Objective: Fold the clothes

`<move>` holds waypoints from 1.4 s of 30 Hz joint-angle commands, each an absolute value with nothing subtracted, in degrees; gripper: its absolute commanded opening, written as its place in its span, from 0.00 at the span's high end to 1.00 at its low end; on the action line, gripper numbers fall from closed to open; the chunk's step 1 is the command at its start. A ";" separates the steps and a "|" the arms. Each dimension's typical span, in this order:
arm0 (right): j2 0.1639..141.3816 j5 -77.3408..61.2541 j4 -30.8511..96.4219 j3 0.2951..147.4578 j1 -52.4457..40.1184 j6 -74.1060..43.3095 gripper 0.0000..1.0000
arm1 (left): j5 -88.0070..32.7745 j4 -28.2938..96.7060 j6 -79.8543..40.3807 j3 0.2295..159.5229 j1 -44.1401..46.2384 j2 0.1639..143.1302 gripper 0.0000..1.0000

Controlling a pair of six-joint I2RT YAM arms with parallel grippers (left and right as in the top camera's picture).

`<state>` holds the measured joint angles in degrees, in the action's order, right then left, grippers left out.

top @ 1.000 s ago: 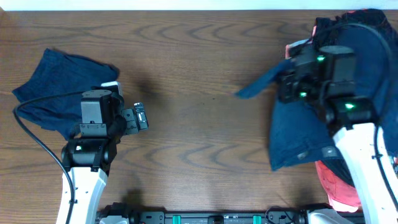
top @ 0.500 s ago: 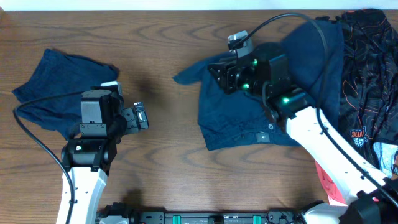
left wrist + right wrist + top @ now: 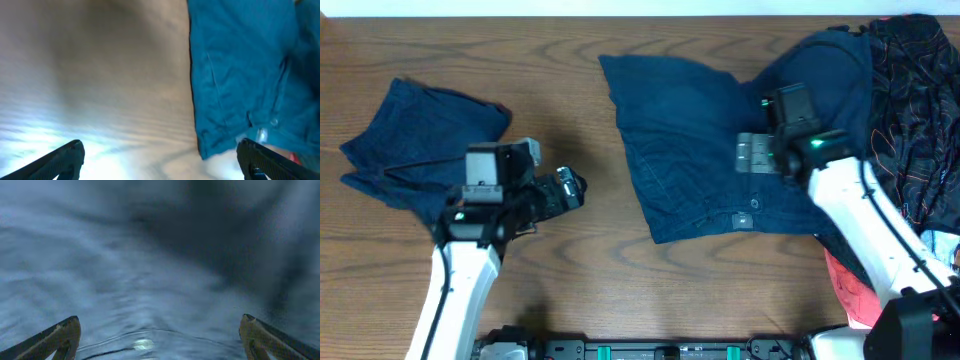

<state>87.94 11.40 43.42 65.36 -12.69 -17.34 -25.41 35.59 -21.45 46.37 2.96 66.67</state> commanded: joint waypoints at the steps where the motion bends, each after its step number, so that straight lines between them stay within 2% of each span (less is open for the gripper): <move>1: 87.96 15.00 45.23 65.78 -8.47 -17.08 0.01 | -29.41 34.87 -26.63 45.47 6.63 71.90 0.02; 16: 87.44 15.00 51.51 65.78 3.77 -17.10 0.01 | -29.36 9.63 -45.84 45.47 30.26 95.79 0.00; 18: 87.18 15.00 51.66 65.78 4.25 -17.10 0.01 | -29.36 6.94 -46.41 45.47 32.14 97.36 0.07; 21: 86.52 14.94 51.68 65.78 4.45 -17.10 0.01 | -28.91 4.91 -46.39 45.47 34.20 98.98 0.28; 23: 86.11 14.94 51.66 65.78 4.47 -17.10 0.01 | -27.81 5.06 -46.35 45.47 34.54 99.07 0.65; 24: 85.95 14.98 51.66 65.78 4.49 -17.10 0.01 | -27.86 5.04 -45.91 45.50 34.46 99.04 0.87; 25: 85.82 14.98 51.66 65.78 4.49 -17.10 0.01 | -27.88 5.39 -45.91 45.50 33.93 98.89 0.94; 27: 85.80 14.98 51.68 65.78 4.49 -17.10 0.01 | -27.92 7.62 -45.45 45.56 32.64 97.95 0.94; 30: 85.80 14.98 52.10 65.78 4.49 -17.08 0.01 | -27.57 15.57 -37.08 46.89 28.25 94.28 0.94; 36: 85.80 12.45 52.49 65.78 4.49 -17.08 0.01 | -13.21 39.33 -19.03 59.79 10.90 84.73 0.94; 40: 85.80 6.87 52.47 65.78 4.47 -16.71 0.01 | -12.43 42.76 -15.09 71.07 -0.64 83.26 0.94; 41: 85.82 4.43 52.34 65.78 4.47 -15.49 0.01 | -12.67 42.92 -15.09 73.19 -2.76 83.26 0.94; 42: 85.82 2.11 52.21 65.78 4.45 -14.15 0.01 | -13.34 42.89 -15.11 74.94 -4.75 83.26 0.83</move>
